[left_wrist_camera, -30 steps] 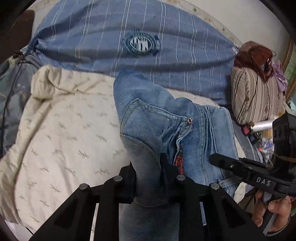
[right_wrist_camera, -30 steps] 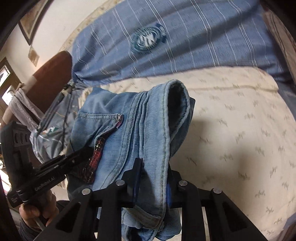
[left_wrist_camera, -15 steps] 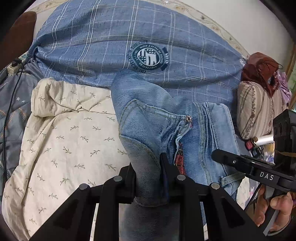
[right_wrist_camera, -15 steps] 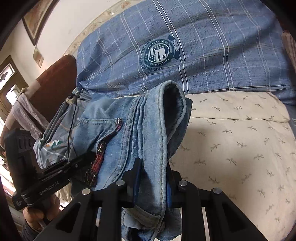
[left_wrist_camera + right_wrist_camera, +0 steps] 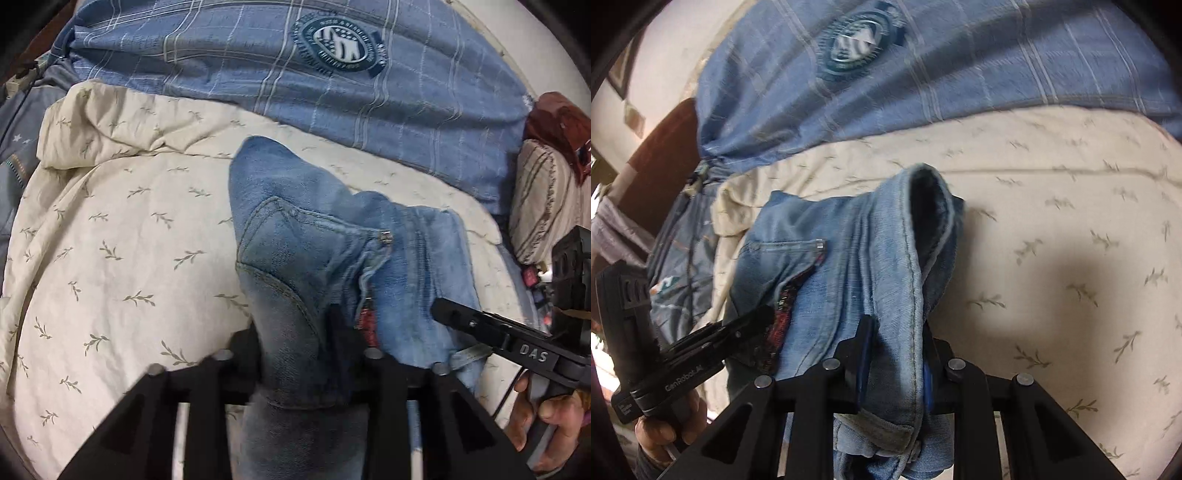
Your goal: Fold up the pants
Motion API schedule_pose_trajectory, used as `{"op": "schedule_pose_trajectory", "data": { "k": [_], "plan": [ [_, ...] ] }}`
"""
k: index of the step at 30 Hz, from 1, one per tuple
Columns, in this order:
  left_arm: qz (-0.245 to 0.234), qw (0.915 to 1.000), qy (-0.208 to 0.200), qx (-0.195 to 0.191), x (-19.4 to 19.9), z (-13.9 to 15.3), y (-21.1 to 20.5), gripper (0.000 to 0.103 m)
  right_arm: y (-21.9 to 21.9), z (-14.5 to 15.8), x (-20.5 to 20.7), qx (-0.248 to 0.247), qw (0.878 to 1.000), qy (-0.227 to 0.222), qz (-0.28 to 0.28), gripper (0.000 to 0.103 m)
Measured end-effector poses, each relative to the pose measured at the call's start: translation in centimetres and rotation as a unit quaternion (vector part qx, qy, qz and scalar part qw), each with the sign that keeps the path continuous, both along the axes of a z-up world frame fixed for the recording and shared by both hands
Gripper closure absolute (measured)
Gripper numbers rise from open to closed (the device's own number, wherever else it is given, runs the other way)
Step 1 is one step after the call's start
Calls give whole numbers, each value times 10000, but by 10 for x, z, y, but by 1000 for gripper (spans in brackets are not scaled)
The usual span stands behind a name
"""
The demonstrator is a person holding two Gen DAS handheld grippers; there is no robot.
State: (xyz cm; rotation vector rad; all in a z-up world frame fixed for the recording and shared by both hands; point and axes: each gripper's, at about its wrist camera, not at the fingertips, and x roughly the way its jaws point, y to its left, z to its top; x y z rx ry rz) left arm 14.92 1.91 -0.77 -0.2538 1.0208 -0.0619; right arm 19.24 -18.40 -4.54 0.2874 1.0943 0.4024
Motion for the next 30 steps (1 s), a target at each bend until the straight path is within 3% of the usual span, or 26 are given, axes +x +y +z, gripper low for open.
{"op": "schedule_pose_trajectory", "data": {
  "k": [1,2,3,8,10,13,15,17,19,21,23,24,25,28,30],
  "plan": [
    [101,9999,24,44,0,-1,2,50,-1,-5,1,-26,10000,60,-57,61],
    [174,9998,63,29,-2,0,4,48,-1,-8,0,-174,9997,116,-83,40],
    [211,9998,48,-1,-4,3,7,48,1,-6,-2,-359,9993,43,-78,38],
    [337,9961,-615,534,-43,36,13,42,-5,43,-34,-610,9935,-934,-230,38],
    [336,9947,-604,758,-49,31,11,40,0,54,-47,-700,9909,-1144,-127,38],
    [66,9933,-191,1141,-47,2,-1,40,16,37,-61,-1038,9886,-1080,182,38],
    [-8,9895,-202,1434,-51,-6,-8,39,26,-1,-55,-1425,9879,-475,397,36],
    [-28,9900,-316,1375,-57,5,-7,40,18,-5,-53,-1225,9914,-423,170,32],
    [-88,9920,-541,1135,-63,18,-3,40,18,16,-53,-1197,9904,-680,152,31],
    [12,9904,-701,1193,-64,23,-1,38,18,40,-51,-1229,9869,-1044,90,31],
    [-61,9910,-428,1271,-57,10,-5,37,18,61,-37,-958,9881,-1200,7,31],
    [-150,9907,-207,1333,-53,-1,-7,37,22,66,-28,-973,9876,-1229,-33,31],
    [-149,9897,-233,1403,-53,-6,-8,36,28,69,-17,-1113,9857,-1261,-61,31],
    [-93,9907,-319,1321,-53,-5,-6,35,44,53,23,-1674,9786,-1192,-71,31],
    [-88,9920,-315,1219,-53,-4,-4,35,39,24,49,-1988,9768,-773,-178,30]
  ]
}}
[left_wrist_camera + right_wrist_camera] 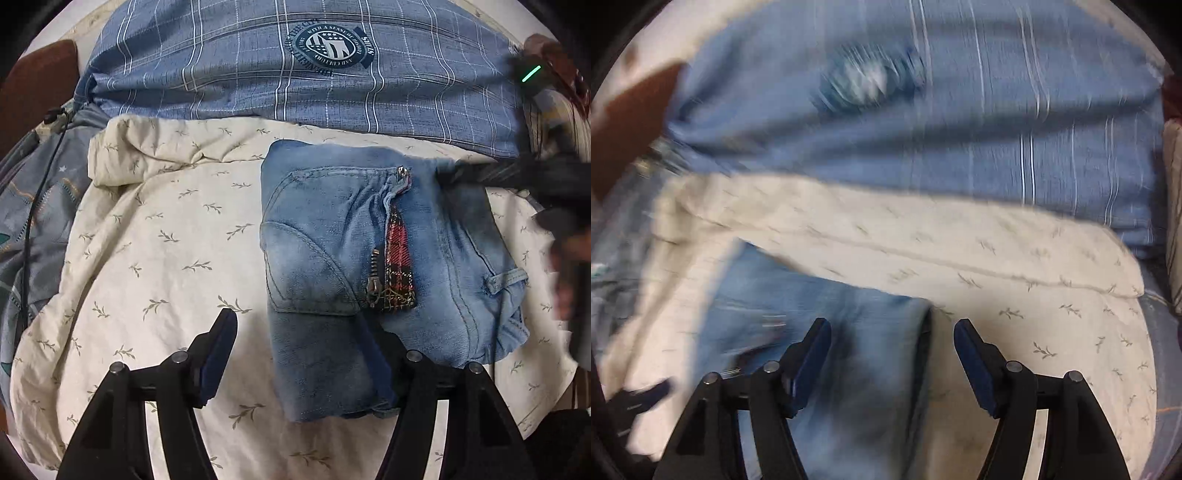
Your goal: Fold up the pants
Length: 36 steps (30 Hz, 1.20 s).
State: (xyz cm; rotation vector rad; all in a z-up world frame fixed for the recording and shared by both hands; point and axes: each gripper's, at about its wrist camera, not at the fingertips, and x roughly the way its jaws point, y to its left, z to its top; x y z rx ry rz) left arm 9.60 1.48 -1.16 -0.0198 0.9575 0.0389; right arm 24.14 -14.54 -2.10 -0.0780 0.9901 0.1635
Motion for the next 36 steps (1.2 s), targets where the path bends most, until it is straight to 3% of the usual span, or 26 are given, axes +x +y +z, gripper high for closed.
{"op": "schedule_pose_trajectory", "data": {
  "k": [2,6,11,13,17,19,23,28,36],
  "plan": [
    [27,10000,-13,-48,1,0,1,33,-7,-31,19,87,9983,552,-176,25],
    [84,10000,10,-44,-1,4,2,33,-10,-7,5,27,9997,223,-114,24],
    [132,9994,-136,-298,-23,22,3,32,-30,41,-61,658,9970,-376,146,23],
    [155,9991,-327,-217,-37,32,1,21,-30,52,-95,861,9940,-577,351,22],
    [197,9978,-630,14,-61,42,-7,11,-36,54,-161,994,9903,-824,508,14],
    [279,9970,-694,193,-73,42,-11,6,-35,43,-182,892,9910,-816,576,11],
    [370,9963,-672,380,-89,35,-15,5,-32,20,-211,538,9941,-729,593,8],
    [327,9953,-758,515,-98,49,-22,5,-26,21,-221,161,9921,-974,769,1],
    [347,9948,-929,214,-93,81,-24,0,-30,32,-220,120,9914,-1112,678,1]
  ]
}}
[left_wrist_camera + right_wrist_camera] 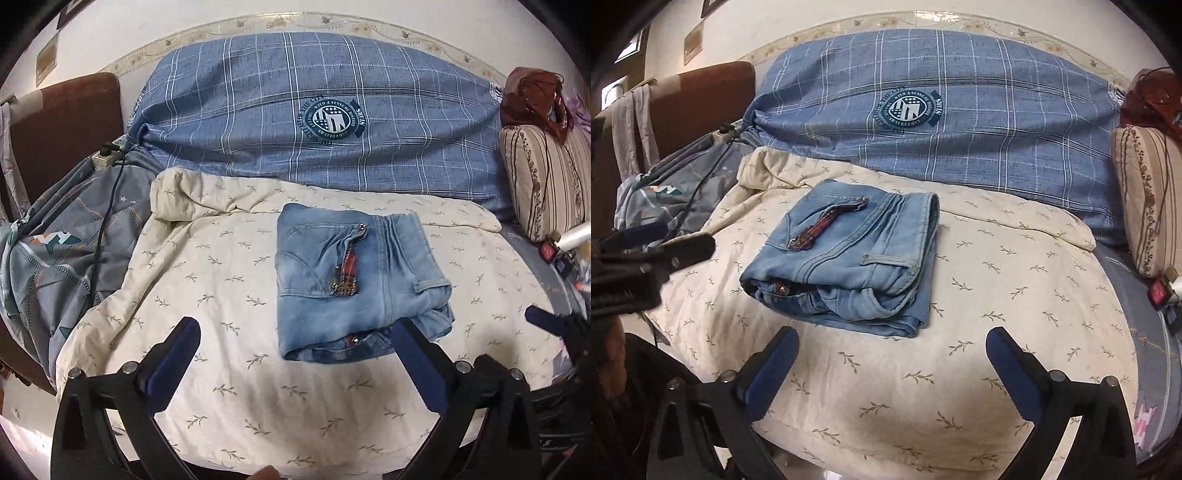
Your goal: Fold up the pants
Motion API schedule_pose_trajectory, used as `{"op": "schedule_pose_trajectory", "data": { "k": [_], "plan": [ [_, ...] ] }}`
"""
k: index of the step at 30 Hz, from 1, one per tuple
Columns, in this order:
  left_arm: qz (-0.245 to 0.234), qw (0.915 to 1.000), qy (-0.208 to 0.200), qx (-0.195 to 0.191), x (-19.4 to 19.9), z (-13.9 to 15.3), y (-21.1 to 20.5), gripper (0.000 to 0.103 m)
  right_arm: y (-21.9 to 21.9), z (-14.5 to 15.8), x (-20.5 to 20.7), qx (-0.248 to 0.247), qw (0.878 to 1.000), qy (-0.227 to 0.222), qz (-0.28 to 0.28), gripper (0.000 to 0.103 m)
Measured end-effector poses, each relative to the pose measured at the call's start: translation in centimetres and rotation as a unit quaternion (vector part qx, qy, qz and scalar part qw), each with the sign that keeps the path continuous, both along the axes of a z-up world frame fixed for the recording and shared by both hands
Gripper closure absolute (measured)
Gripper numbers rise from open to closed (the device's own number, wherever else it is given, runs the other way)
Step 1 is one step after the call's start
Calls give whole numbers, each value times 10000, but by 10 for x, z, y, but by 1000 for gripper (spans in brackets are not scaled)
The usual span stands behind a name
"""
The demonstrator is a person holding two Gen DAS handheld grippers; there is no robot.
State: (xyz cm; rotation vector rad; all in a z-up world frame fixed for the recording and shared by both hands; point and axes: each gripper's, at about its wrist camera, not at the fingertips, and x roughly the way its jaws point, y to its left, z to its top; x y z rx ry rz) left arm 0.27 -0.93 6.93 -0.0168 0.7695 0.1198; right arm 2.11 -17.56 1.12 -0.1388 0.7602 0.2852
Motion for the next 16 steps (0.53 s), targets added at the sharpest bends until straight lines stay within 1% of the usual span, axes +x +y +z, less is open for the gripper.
{"op": "schedule_pose_trajectory", "data": {
  "k": [4,7,10,14,16],
  "plan": [
    [127,9997,216,55,9,-4,-2,0,-2,3,1,5,10000,-10,-19,1],
    [46,9991,311,288,12,-9,-9,0,-3,5,2,-41,10000,-37,-34,1],
    [-80,9991,355,209,12,-10,-12,0,-3,8,2,-19,10000,-58,-31,1],
    [-79,9994,288,177,14,-8,-13,0,-1,9,3,-44,10000,-60,-24,1],
    [-153,9995,260,115,14,-6,-14,0,0,11,4,-49,9999,-101,-31,1]
  ]
}}
